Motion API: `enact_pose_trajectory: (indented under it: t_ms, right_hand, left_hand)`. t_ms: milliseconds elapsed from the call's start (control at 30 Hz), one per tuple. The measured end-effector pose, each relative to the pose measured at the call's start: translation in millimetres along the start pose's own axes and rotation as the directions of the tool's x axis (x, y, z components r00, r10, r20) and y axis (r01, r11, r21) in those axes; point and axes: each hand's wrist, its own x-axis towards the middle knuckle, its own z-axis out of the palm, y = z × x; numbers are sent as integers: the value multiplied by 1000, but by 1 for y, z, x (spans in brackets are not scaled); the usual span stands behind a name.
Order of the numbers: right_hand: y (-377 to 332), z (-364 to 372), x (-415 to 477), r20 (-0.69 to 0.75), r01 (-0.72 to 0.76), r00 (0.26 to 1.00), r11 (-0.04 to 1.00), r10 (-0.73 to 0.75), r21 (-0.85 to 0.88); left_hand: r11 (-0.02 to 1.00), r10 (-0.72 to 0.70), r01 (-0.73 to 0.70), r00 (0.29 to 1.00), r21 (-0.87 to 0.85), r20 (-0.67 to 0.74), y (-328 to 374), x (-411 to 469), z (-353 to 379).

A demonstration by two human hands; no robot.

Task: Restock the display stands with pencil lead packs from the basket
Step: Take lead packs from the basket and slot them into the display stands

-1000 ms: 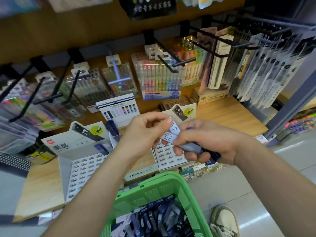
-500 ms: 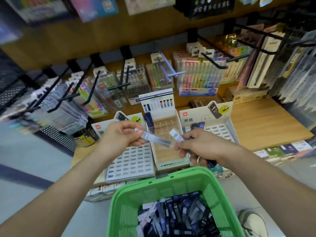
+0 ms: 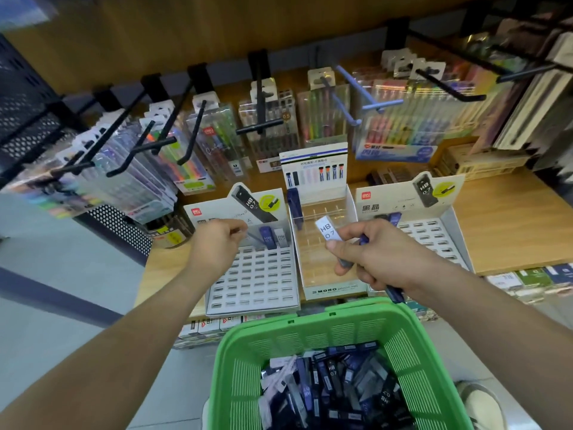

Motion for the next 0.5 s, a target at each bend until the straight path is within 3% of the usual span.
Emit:
enact_pose_trajectory:
  t_ms: [100, 233, 500]
  right_hand:
    - [-2, 0, 1, -1, -13, 1000, 1000, 13, 5]
    - [-4, 2, 1, -7, -32, 999, 999, 32, 17]
    - [-4, 5, 3, -6, -52, 999, 999, 52, 5]
  left_hand:
    - [1000, 21, -21, 999, -1, 25, -1, 0, 5]
    - [991, 20, -14, 999, -131, 49, 12, -3, 17]
    - [975, 220, -221, 970, -3, 105, 13, 0, 31]
